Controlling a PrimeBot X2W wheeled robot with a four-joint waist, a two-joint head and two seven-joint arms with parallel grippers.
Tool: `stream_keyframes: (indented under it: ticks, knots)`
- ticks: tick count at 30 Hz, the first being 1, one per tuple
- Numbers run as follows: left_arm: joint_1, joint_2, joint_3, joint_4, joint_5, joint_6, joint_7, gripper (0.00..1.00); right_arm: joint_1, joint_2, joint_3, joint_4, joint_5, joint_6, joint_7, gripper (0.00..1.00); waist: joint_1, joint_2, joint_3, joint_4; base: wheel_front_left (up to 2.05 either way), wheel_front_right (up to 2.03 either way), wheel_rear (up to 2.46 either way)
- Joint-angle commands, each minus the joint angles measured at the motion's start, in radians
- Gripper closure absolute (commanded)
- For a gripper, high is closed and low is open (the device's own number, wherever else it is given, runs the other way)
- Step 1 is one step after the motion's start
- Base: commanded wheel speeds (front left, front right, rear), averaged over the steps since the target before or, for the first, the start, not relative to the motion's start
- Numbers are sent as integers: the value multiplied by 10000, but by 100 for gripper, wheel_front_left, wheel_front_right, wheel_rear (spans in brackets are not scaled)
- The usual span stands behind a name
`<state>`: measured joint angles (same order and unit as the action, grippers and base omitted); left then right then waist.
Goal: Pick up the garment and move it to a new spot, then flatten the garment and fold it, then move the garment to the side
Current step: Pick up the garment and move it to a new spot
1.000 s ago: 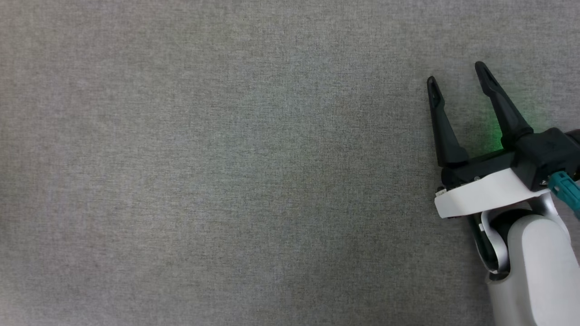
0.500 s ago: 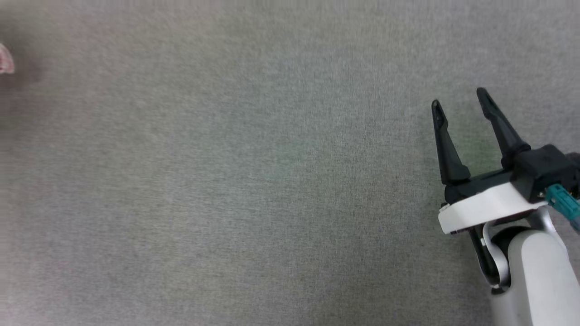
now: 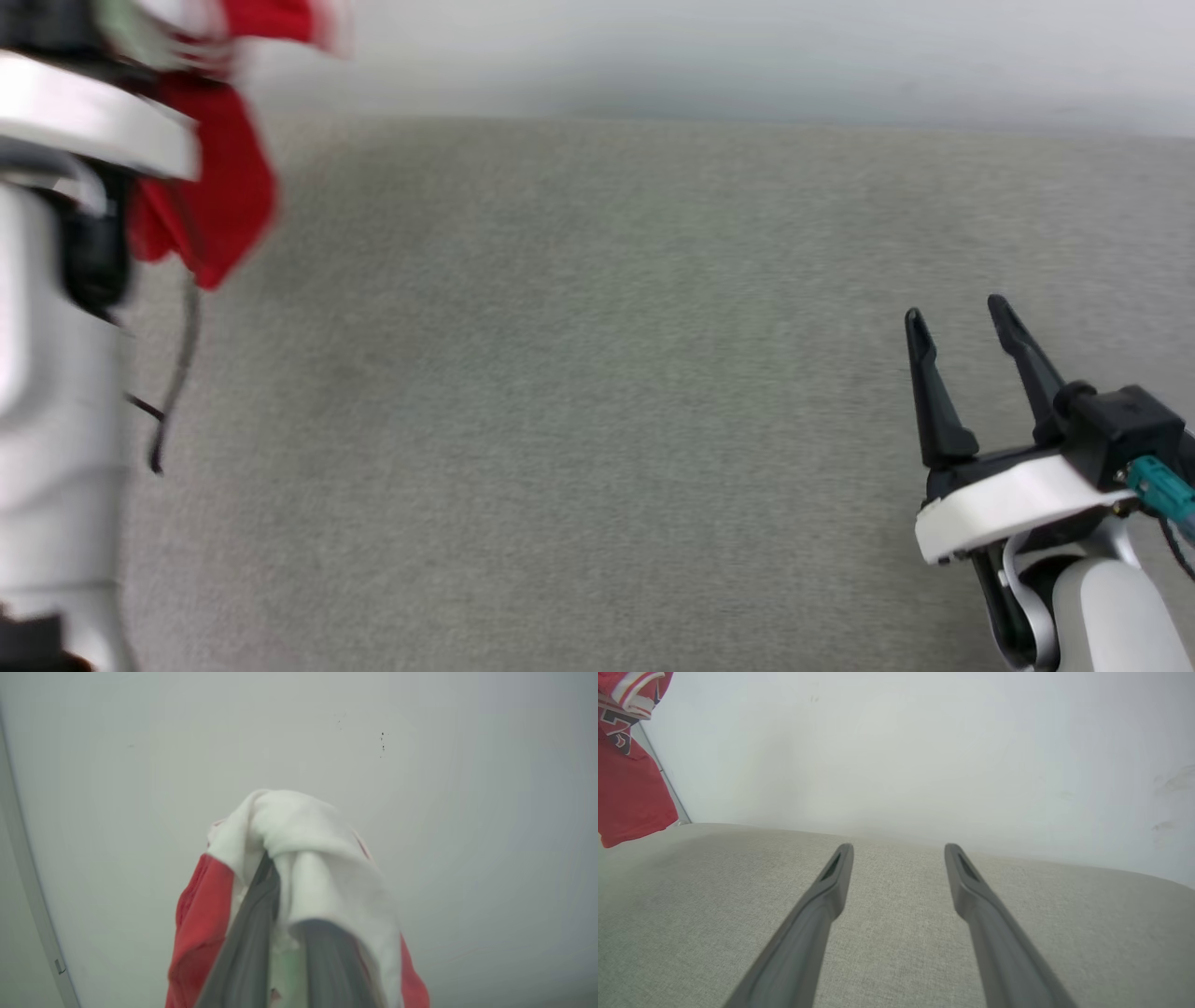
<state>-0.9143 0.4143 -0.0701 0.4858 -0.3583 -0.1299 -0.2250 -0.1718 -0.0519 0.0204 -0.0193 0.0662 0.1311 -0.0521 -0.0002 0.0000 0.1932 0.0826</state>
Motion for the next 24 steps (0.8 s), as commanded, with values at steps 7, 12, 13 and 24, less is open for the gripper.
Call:
stream_keyframes:
  ticks: [7,12,13,24]
  knots:
    - [1505,-1304,-1564,-1243,-239,-2,-50,100,582,20,-129,-169,209,-7,160,0,2,0,-842,-1336,0,0,0]
    - [2348,-2442,-2925,-1459,-510,-2,112,100,884,21,-344,-273,223,-5,311,0,2,0,-894,-1881,0,0,0]
    - [2509,-2645,-3228,-1456,-527,-2,155,100,936,23,-348,-292,241,-5,328,0,2,0,-875,-1977,0,0,0]
    - [4083,-2933,-6435,-177,-1145,-3,706,100,883,22,-278,-402,429,-5,303,0,2,0,-197,-2415,0,0,0]
